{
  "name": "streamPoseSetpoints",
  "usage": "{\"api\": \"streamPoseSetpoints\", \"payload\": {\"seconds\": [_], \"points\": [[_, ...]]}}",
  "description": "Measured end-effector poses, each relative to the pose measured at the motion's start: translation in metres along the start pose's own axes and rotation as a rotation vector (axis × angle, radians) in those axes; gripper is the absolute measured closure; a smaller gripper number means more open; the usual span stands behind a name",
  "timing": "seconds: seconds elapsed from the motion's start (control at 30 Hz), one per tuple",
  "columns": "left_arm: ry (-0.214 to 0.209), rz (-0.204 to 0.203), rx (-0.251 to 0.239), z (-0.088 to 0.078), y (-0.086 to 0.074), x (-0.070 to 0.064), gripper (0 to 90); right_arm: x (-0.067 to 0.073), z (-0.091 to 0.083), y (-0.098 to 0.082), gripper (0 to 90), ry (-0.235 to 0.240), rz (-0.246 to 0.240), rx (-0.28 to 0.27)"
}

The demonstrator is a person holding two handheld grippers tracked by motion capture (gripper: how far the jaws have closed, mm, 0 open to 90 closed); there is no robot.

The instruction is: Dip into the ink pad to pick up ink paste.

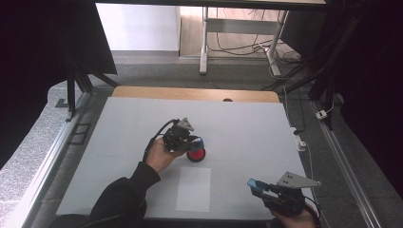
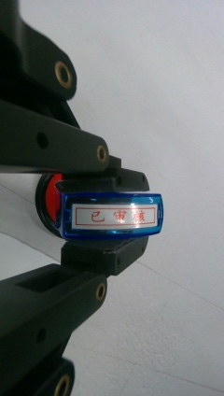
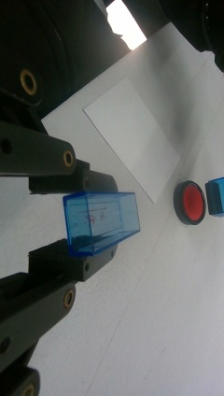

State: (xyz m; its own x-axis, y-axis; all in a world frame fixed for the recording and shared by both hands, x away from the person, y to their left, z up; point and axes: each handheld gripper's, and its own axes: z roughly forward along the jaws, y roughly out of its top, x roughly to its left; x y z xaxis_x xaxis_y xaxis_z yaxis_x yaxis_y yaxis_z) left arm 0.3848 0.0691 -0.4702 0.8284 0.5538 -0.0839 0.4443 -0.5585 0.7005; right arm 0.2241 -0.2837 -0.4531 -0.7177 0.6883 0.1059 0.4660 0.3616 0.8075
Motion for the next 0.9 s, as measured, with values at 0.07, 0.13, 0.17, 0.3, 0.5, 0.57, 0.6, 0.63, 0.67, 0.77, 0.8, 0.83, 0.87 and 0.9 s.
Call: {"api": "streamPoseSetpoints", "payload": {"seconds": [0.07,0.13,0.17,0.3,0.5,0.57,0.6,0.63,0.67,0.77,0.8,0.83,0.87,0.9], "points": [[-0.001,-0.006,0.006,0.003,-0.002,0.001,70.3,0.0,0.0,0.0,68.1,0.0,0.0,0.0],[-0.003,-0.013,0.013,0.007,-0.004,0.002,70.3,0.0,0.0,0.0,68.1,0.0,0.0,0.0],[-0.005,-0.016,0.018,0.008,-0.005,0.002,70.3,0.0,0.0,0.0,68.1,0.001,0.0,0.0],[-0.011,-0.025,0.021,0.012,-0.007,0.003,70.3,0.0,0.0,0.0,68.1,0.001,0.001,0.0],[-0.005,-0.033,0.041,0.017,-0.01,0.005,70.3,0.0,0.0,0.0,68.0,0.005,0.001,0.001],[-0.006,-0.047,0.041,0.017,-0.01,0.005,70.3,0.0,0.0,0.0,68.1,0.005,0.001,0.001],[-0.005,-0.047,0.043,0.017,-0.01,0.005,70.4,0.0,0.0,0.0,68.1,0.004,0.001,0.001],[-0.002,-0.049,0.045,0.018,-0.01,0.004,70.5,0.0,0.0,0.0,68.1,0.004,0.001,0.002],[0.003,-0.047,0.048,0.018,-0.009,0.003,70.5,0.0,0.0,0.0,68.1,0.007,0.002,0.001],[0.022,-0.035,0.05,0.019,-0.008,-0.001,70.6,0.0,0.0,0.0,68.1,0.006,0.001,0.002],[0.026,-0.033,0.051,0.019,-0.008,-0.001,70.7,0.0,0.0,0.0,68.1,0.006,0.002,0.002],[0.032,-0.024,0.055,0.019,-0.008,-0.002,70.7,0.0,0.0,0.0,68.1,0.003,0.001,0.003],[0.038,-0.019,0.057,0.019,-0.008,-0.003,70.7,0.0,0.0,0.0,68.1,0.003,0.0,0.003],[0.045,-0.012,0.057,0.019,-0.008,-0.005,70.7,0.0,0.0,0.0,68.1,0.002,0.0,0.004]]}}
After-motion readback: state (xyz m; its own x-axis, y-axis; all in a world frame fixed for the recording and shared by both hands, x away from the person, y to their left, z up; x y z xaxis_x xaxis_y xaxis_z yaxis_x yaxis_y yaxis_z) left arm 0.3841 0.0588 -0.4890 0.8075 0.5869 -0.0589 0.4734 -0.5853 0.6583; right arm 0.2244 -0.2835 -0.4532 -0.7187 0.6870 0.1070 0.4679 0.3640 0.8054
